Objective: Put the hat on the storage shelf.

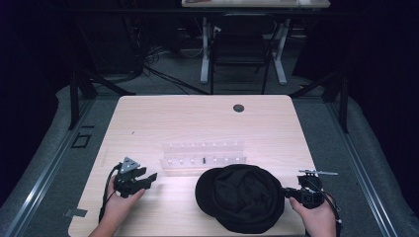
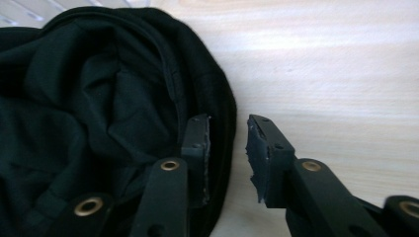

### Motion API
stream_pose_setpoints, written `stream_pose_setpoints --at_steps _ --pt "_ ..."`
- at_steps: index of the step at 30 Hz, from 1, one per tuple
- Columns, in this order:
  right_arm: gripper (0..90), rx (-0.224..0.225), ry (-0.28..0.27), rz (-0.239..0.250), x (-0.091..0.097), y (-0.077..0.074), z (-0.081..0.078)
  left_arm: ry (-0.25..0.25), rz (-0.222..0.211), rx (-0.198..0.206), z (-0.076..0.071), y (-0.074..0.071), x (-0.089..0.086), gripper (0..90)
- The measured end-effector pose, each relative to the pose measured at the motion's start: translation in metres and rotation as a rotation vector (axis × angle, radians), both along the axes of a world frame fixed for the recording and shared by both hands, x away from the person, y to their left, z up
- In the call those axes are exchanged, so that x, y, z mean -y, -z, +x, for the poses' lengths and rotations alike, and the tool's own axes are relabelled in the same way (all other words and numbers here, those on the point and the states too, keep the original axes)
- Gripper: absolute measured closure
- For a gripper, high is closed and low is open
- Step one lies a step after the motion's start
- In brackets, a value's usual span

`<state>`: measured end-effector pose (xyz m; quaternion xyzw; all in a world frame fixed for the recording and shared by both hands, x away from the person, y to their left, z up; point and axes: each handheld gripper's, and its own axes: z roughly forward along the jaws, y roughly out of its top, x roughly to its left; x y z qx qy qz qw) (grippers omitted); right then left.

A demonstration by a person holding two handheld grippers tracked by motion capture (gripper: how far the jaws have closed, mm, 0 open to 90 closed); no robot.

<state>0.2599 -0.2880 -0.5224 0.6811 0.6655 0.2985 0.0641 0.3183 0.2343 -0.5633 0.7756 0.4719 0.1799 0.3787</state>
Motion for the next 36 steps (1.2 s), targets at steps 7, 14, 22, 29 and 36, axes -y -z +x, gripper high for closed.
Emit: stream_pose_setpoints --at_steps 7,14,22,29,36 --pt "78.9 -0.058 -0.036 0.075 0.004 0.008 0.007 -0.004 0.001 0.001 0.001 0.0 -0.001 47.7" --pt "87.5 -0.08 -0.058 0.013 -0.001 0.005 0.015 -0.001 0.004 0.005 -0.001 0.001 0.002 47.6" --pt "87.7 -0.064 -0.026 -0.03 0.007 0.001 0.018 0.005 0.01 0.004 -0.002 -0.001 0.0 47.7" --pt "87.4 -0.128 -0.06 -0.076 0.016 -0.005 0.023 0.008 0.008 0.009 -0.002 0.0 0.003 47.7" --pt "86.4 -0.274 -0.122 -0.078 0.017 -0.013 0.034 0.008 0.006 0.006 -0.002 0.001 0.003 47.7"
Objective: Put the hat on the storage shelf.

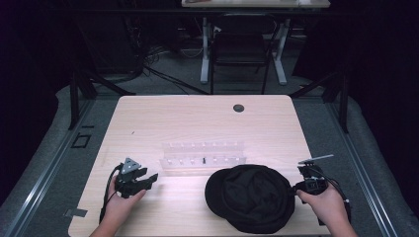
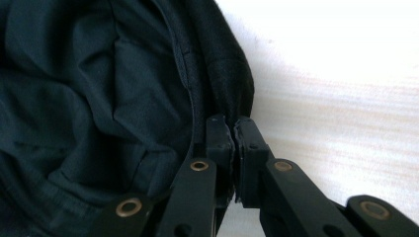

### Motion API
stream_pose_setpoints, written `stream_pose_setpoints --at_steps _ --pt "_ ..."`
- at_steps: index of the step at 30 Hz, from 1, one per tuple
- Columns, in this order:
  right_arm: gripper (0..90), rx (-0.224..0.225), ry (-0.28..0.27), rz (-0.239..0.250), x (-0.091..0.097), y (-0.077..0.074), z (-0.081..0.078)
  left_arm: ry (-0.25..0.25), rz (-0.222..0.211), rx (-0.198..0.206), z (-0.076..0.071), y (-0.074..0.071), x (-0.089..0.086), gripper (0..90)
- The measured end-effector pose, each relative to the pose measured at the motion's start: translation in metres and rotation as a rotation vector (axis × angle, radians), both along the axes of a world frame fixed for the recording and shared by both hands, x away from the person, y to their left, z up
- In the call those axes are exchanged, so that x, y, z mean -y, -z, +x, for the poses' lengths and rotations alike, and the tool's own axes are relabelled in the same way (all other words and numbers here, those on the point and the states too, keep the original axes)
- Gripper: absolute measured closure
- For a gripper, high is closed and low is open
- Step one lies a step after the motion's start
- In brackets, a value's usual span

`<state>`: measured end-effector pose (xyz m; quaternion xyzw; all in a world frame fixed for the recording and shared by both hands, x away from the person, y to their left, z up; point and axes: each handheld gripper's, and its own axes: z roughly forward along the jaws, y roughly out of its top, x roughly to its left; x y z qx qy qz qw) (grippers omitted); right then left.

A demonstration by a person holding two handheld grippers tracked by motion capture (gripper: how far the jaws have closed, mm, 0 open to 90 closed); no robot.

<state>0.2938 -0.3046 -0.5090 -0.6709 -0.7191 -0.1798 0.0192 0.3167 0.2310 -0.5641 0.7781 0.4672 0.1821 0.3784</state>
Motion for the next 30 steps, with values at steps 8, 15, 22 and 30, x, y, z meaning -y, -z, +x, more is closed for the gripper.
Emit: stream_pose_setpoints --at_steps 8,15,22,30 --pt "83.0 -0.145 -0.011 0.012 0.001 -0.003 0.017 0.0 0.002 -0.007 0.0 0.0 0.0 47.7" --pt "80.5 -0.201 0.029 0.032 0.0 0.003 0.025 0.0 0.002 -0.007 0.0 0.001 0.0 47.7" --pt "79.8 -0.269 -0.006 0.037 0.006 0.008 0.032 -0.002 0.001 -0.009 0.0 0.001 0.001 47.7" --pt "83.1 -0.267 0.016 0.051 0.005 0.016 0.034 -0.002 0.003 -0.01 0.0 0.002 0.001 47.7"
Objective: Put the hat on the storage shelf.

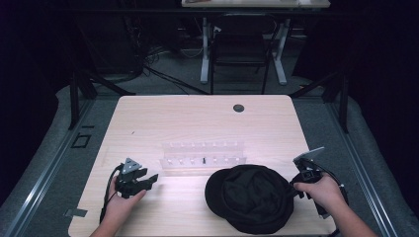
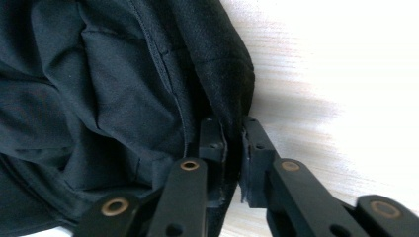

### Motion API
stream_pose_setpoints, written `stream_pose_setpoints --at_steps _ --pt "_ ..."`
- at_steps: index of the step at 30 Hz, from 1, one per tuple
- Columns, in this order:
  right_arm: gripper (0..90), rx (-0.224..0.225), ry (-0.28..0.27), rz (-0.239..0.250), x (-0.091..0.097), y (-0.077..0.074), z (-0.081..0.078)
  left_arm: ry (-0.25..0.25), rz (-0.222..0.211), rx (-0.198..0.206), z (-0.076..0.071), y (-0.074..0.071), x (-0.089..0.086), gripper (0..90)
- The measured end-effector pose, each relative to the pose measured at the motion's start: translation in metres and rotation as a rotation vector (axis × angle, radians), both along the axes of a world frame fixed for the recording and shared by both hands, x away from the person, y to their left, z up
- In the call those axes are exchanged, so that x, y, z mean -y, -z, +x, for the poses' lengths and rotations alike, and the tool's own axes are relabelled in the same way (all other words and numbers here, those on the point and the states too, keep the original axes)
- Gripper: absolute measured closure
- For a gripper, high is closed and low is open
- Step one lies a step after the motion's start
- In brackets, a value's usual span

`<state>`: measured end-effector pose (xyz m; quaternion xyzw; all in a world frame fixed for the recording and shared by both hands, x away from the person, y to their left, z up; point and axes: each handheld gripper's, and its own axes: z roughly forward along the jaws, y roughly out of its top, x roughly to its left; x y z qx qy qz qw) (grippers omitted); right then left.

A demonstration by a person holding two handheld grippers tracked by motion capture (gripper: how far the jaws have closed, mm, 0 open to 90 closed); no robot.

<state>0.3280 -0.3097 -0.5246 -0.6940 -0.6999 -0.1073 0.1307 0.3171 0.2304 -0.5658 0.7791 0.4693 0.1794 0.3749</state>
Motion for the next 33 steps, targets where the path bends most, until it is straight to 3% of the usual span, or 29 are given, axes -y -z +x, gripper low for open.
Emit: stream_pose_setpoints --at_steps 7,15,30,33 --pt "86.9 -0.025 -0.029 0.014 0.002 -0.002 0.002 -0.001 0.002 0.0 0.0 0.0 0.0 47.7" --pt "87.5 0.001 -0.008 0.04 0.001 -0.01 0.0 -0.002 0.001 -0.001 0.0 0.0 0.0 47.7" --pt "87.7 0.034 -0.036 0.094 0.001 -0.05 -0.003 -0.001 0.005 0.0 0.0 0.0 0.0 47.6" --pt "87.7 0.064 -0.007 0.097 -0.001 -0.059 -0.005 -0.002 0.004 0.0 0.0 0.0 0.0 47.6"
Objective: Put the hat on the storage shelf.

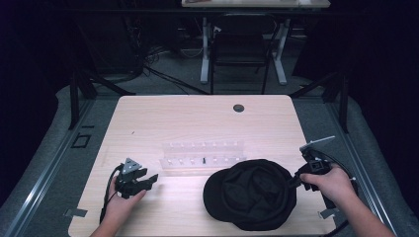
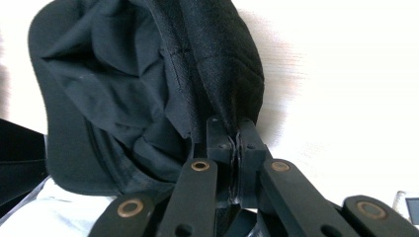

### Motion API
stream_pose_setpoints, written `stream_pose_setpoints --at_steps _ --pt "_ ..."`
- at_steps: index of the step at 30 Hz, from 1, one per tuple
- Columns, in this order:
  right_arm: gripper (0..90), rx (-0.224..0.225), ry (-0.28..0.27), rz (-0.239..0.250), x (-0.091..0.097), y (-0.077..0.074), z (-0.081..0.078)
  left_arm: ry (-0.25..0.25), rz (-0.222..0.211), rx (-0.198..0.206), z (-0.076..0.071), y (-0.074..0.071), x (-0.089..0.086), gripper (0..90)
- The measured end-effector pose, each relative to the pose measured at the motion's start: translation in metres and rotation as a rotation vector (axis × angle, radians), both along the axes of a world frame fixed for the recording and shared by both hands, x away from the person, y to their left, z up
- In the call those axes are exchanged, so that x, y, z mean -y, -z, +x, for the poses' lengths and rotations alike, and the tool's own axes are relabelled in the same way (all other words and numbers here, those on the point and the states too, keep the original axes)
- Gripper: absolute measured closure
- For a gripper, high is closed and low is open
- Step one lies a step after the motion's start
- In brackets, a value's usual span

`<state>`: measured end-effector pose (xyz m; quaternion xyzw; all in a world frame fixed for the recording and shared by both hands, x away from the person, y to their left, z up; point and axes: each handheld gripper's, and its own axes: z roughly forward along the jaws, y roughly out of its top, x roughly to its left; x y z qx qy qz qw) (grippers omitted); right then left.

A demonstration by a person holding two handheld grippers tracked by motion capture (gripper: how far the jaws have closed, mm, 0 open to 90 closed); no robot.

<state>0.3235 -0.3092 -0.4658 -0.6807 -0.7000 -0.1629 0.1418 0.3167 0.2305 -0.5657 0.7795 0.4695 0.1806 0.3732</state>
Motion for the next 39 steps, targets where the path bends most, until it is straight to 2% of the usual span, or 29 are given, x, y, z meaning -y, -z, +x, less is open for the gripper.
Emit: stream_pose_setpoints --at_steps 5,6,8,9,12,13,17,19,23,28,29,30,32,39 --pt "87.7 0.009 0.006 0.023 -0.001 -0.013 0.0 -0.002 0.001 -0.002 0.0 0.0 0.0 47.5" --pt "87.8 0.005 -0.01 0.021 0.0 -0.015 0.0 -0.002 0.0 -0.002 0.0 0.0 0.0 47.3" --pt "87.8 0.01 0.004 0.023 -0.002 -0.017 0.0 -0.005 0.003 -0.002 0.0 0.0 0.0 47.2" --pt "87.8 0.0 -0.02 0.035 0.0 -0.02 0.001 -0.003 0.002 -0.005 0.0 0.0 0.0 47.2" --pt "87.7 0.01 -0.006 0.036 -0.004 -0.026 -0.001 -0.001 -0.002 -0.007 0.0 0.0 -0.001 47.1" --pt "87.7 -0.004 -0.044 0.042 -0.004 -0.031 0.0 -0.003 -0.005 -0.009 0.0 0.0 -0.001 47.2" --pt "87.7 0.016 -0.011 0.07 -0.007 -0.039 -0.001 -0.003 -0.006 -0.01 0.0 0.0 -0.001 47.2" --pt "87.7 0.018 -0.014 0.076 -0.008 -0.044 -0.002 -0.004 -0.007 -0.01 0.0 0.0 -0.001 47.2" --pt "87.7 0.03 -0.011 0.063 -0.012 -0.056 -0.003 -0.004 -0.005 -0.01 0.0 0.001 -0.001 47.1" --pt "87.7 0.042 -0.03 0.05 -0.015 -0.069 -0.003 -0.004 -0.005 -0.011 0.001 0.001 -0.001 47.1" --pt "87.7 0.043 -0.042 0.048 -0.015 -0.075 -0.003 -0.004 -0.005 -0.011 0.0 0.001 -0.001 47.2" --pt "87.7 0.053 -0.018 0.054 -0.017 -0.077 -0.003 -0.004 -0.004 -0.012 0.0 0.001 -0.001 47.2" --pt "87.7 0.055 -0.012 0.052 -0.017 -0.079 -0.003 -0.005 -0.007 -0.012 0.0 0.001 -0.001 47.2" --pt "87.7 0.07 -0.026 0.046 -0.019 -0.099 -0.004 -0.005 -0.008 -0.011 0.0 0.001 0.0 47.0"
